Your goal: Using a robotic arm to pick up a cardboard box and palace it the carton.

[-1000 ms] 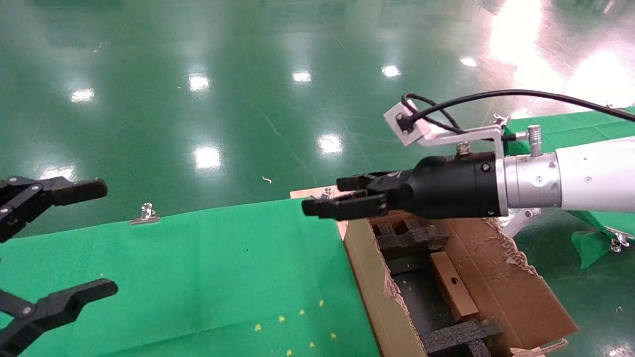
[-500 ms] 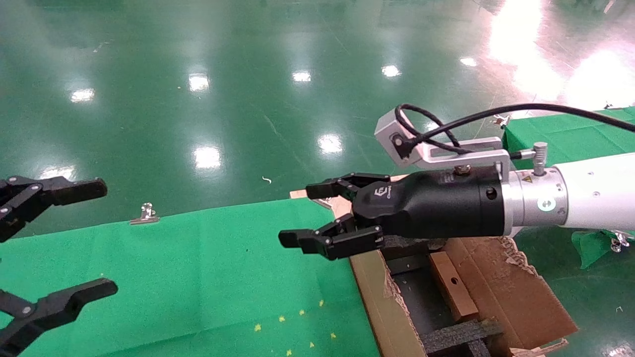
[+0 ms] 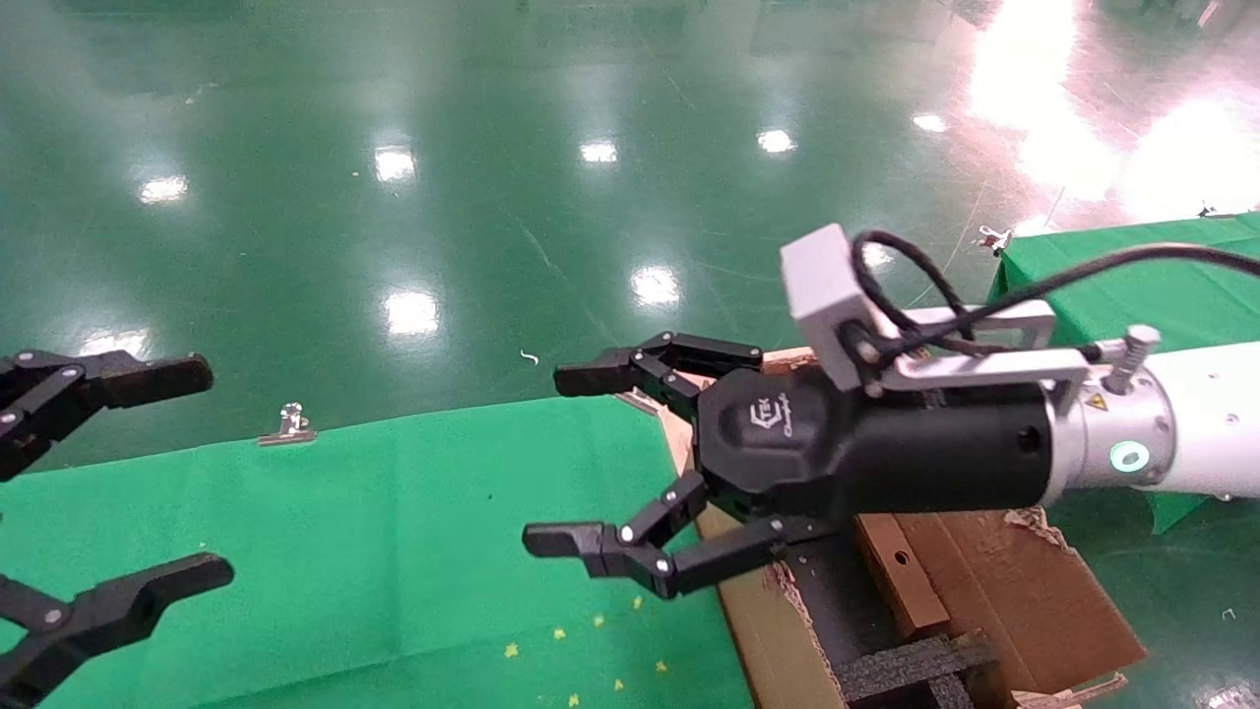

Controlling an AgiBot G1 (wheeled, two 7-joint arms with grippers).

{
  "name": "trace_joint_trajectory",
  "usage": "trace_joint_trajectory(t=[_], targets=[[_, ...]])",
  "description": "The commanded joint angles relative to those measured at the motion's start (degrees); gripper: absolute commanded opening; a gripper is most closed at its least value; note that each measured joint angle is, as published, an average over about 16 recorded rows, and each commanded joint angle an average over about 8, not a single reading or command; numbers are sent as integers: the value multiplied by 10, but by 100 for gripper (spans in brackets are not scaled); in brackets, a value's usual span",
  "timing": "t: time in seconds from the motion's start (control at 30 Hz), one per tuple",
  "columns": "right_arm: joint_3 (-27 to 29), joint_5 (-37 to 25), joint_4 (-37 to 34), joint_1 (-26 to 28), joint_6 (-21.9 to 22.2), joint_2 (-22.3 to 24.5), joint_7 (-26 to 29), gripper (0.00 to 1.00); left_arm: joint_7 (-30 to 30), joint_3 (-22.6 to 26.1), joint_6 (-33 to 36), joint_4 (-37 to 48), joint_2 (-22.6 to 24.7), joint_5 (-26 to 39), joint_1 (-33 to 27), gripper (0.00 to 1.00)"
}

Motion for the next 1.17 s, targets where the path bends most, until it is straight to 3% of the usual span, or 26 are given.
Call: trace_joint_trajectory(t=[0.03,0.37,1.17], targets=[[15,11,-1,-11,-10,-3,-25,100,0,0,0,0,0,0,0,100],[66,52,-5,-49,-47,-15,-109,100,0,0,0,0,0,0,0,100],[59,46,-5,-44,-42,-14,-100,100,0,0,0,0,0,0,0,100]])
